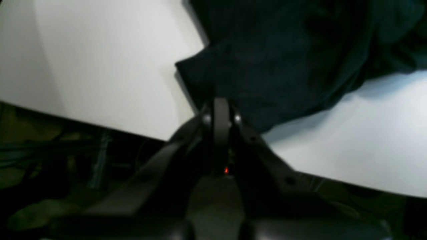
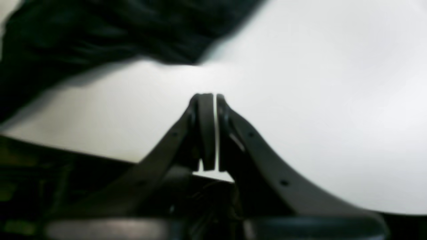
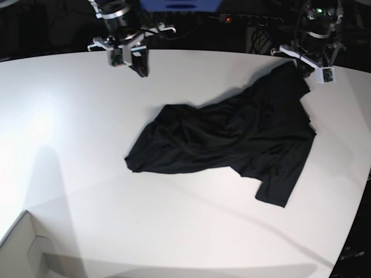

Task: Layout the t-shirt on the table in an organized manner, then fold the t-shirt properly
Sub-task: 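Lower both grippers toward the black t-shirt and grasp its edges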

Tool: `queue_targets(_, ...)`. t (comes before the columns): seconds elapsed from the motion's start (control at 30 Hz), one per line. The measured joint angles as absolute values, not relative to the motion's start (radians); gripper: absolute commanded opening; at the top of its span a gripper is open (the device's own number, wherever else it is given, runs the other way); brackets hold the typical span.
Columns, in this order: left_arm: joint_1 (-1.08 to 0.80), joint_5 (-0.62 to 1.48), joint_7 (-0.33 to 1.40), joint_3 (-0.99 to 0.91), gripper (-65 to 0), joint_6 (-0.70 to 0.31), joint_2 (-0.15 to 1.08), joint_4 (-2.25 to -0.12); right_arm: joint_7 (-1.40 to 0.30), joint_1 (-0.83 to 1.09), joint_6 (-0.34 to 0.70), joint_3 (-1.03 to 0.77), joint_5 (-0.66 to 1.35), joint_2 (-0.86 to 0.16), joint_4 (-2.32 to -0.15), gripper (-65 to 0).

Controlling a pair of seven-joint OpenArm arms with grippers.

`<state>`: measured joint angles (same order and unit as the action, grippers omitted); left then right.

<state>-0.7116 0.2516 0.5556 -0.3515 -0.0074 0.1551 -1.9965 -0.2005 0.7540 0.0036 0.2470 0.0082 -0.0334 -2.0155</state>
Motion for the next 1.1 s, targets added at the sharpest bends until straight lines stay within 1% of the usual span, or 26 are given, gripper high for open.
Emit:
queue_targets(0.07,-0.715,0.251,0.561,-0.352,-57.4,-0.007,0.155,-1.996,-0.265,0.719,0.004,0.286,0.008,-0.038,-2.015,-64.9)
queue_targets(0.17,-0.713,0.249,0.561,-0.352,-46.3,-0.007,0.159,-1.996,-0.337,0.654,0.004,0.331,0.008,-0.038,-2.015,-64.9)
queue_targets(0.23,-0.708,0.247,0.561,-0.352,-41.5,-0.007,0.161,-1.996,-0.356,0.628,0.004,0.348,0.008,-0.038,-2.015,-64.9)
queue_targets(0.3,-0.699,0.247,0.561,-0.352,-41.0,-0.007,0.161,-1.996,-0.381,0.622,0.004,0.353,0.008,-0.038,-2.015,-64.8)
queue_targets(0.37,-0.696,0.247,0.559,-0.360,-41.0,-0.007,0.160,-1.996,-0.385,0.612,0.004,0.355,0.008,-0.038,-2.015,-62.4)
queue_targets(0.47,-0.694,0.247,0.560,-0.386,-41.0,-0.007,0.161,-1.996,-0.381,0.591,0.004,0.354,0.007,-0.039,-2.015,-54.0)
queue_targets(0.6,-0.671,0.249,0.564,-0.385,-41.0,-0.007,0.161,-1.996,-0.382,0.580,0.004,0.355,0.007,-0.039,-2.015,-39.8)
queue_targets(0.7,-0.665,0.248,0.558,-0.385,-41.0,-0.007,0.163,-1.996,-0.385,0.556,0.004,0.355,0.007,-0.039,-2.015,-33.3)
queue_targets(0.8,-0.667,0.248,0.566,-0.385,-41.0,-0.007,0.163,-1.996,-0.382,0.526,0.004,0.355,0.008,-0.038,-2.015,-31.4)
queue_targets(0.93,-0.666,0.248,0.565,-0.385,-41.0,-0.007,0.163,-1.996,-0.382,0.487,0.004,0.355,0.008,-0.042,-2.010,-31.1)
queue_targets(1.03,-0.667,0.248,0.565,-0.385,-41.0,-0.007,0.163,-1.996,-0.381,0.451,0.004,0.355,0.007,-0.068,-2.001,-31.0)
queue_targets(1.1,-0.666,0.250,0.565,-0.385,-41.0,-0.007,0.163,-1.996,-0.408,0.424,0.004,0.352,0.008,-0.069,-1.987,-31.0)
